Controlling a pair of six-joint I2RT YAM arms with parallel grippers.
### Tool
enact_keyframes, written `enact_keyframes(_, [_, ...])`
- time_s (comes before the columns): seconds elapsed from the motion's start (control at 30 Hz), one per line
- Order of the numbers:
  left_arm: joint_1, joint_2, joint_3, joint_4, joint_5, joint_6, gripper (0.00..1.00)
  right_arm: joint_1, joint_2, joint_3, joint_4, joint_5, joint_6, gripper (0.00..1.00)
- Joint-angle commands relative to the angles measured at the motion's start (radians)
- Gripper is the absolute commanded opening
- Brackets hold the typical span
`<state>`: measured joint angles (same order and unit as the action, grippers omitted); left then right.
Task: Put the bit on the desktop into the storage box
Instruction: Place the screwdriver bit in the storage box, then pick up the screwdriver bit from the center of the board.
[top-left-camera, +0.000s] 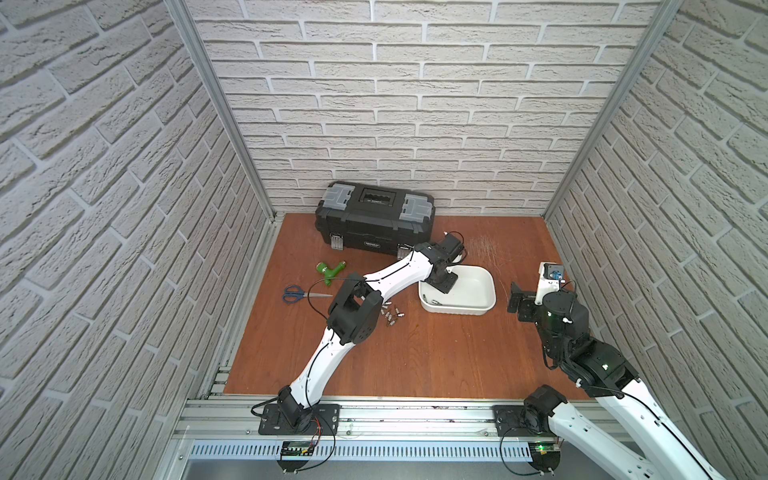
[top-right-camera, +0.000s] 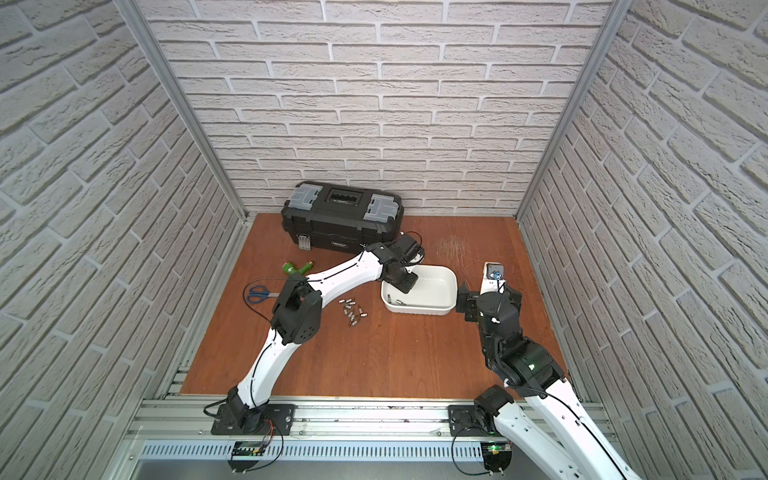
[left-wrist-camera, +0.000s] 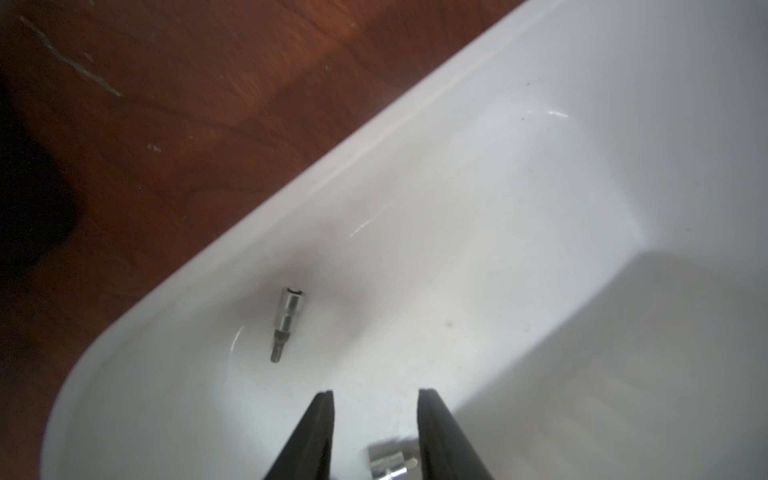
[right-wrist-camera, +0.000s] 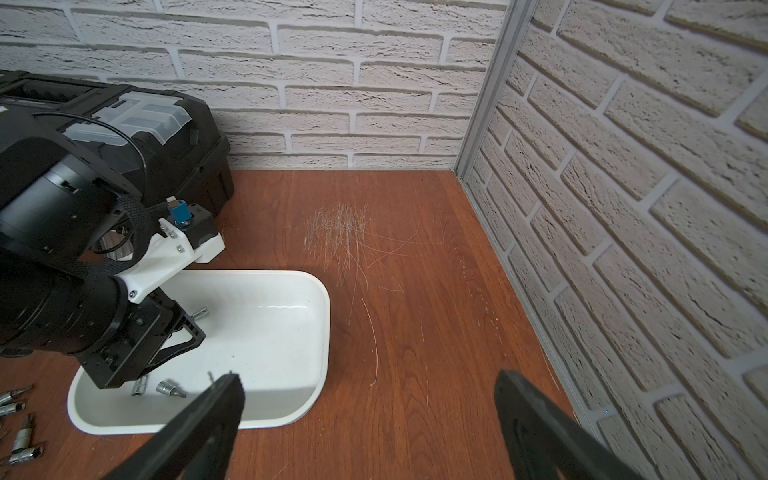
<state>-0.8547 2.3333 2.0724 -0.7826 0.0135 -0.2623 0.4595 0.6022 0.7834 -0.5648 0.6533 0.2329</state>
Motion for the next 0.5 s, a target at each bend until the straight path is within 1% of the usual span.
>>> enact_keyframes(0.0, [-0.010,-0.103,-0.038,0.000,-0.024,0.008,0.42,-0.008,-0.007,0.007,0.027,0.003,0.016,0.98])
enact_keyframes(0.13, [-0.009,-0.174,-0.102,0.010,-0.054,0.025,0.47,-0.007,-0.008,0.007,0.026,0.003,0.017,0.98])
enact_keyframes(0.27, [-0.010,-0.262,-0.173,-0.003,-0.113,0.041,0.50,-0.008,-0.008,0.006,0.026,0.005,0.019,0.98])
enact_keyframes(0.47, [-0.009,-0.418,-0.326,-0.006,-0.184,0.039,0.54,-0.008,-0.006,0.000,0.032,0.004,0.022,0.98])
